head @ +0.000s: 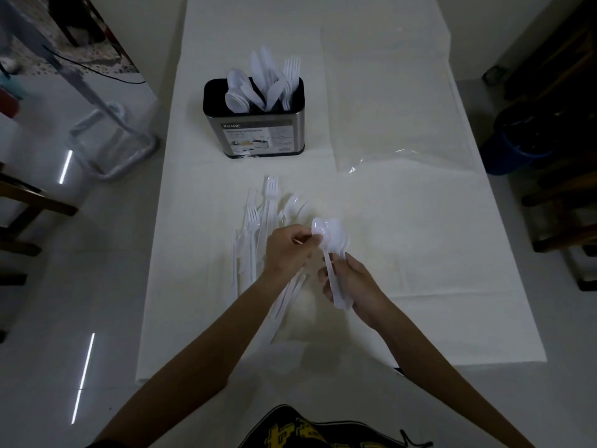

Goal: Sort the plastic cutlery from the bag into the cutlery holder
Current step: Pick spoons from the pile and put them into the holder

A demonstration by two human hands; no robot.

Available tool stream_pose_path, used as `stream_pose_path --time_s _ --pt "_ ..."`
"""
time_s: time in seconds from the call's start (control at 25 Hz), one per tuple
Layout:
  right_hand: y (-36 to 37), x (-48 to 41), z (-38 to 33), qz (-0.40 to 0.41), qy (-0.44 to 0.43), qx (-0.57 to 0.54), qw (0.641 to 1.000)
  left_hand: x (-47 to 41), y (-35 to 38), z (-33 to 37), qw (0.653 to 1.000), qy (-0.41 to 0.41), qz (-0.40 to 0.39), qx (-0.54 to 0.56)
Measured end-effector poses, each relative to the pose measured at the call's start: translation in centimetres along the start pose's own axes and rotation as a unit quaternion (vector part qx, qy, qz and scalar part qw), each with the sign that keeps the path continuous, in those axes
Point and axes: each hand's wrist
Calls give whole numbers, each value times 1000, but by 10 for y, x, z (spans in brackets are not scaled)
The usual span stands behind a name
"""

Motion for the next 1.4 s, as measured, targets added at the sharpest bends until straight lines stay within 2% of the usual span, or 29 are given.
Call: stream_pose_path --time_s 0.08,0.2,0.28,0.36,0.44,0.52,0.6,0.72,0.8,0.92,1.04,1.2,1.4 --pt "8 -2 -3 -9 -10 4 1000 -10 -2 -2 998 39 3 -59" --pt "8 -6 -3 -16 -14 31 999 -37 -12 1 991 103 -11 -84" --pt "3 -8 -2 2 -7 38 999 -63 -24 4 979 144 12 -147" --pt "-2 -10 -1 31 3 30 999 -90 -34 4 946 151 -5 -288" --pt "-8 -14 0 49 3 23 999 -103 -32 5 898 147 -44 -411" --pt "-12 -19 -1 57 0 20 998 -108 -27 9 884 160 -43 -437" --pt "-13 -23 -6 63 -6 21 998 -110 -26 14 913 162 -12 -375" --pt "-13 -33 -16 77 -9 25 997 -105 -33 29 971 146 36 -183" --pt "-9 -41 -24 77 -19 40 996 -95 -38 42 989 122 43 -74" --pt "2 -46 -39 37 -32 50 998 -73 -40 48 998 48 -1 52" --pt "15 -42 -49 -32 -22 16 999 -54 -37 37 996 23 -37 80" --pt "19 -33 -37 -88 -21 -28 995 -42 -36 22 998 29 -1 56" --pt "15 -20 -27 -135 -20 26 990 -31 -40 17 993 16 -107 55"
Point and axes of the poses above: each hand's wrist, its own x-axis away from the middle knuckle, its own y-axis out of the palm, z = x × y, and after that the axes turned 7 degrees about x, right-handed
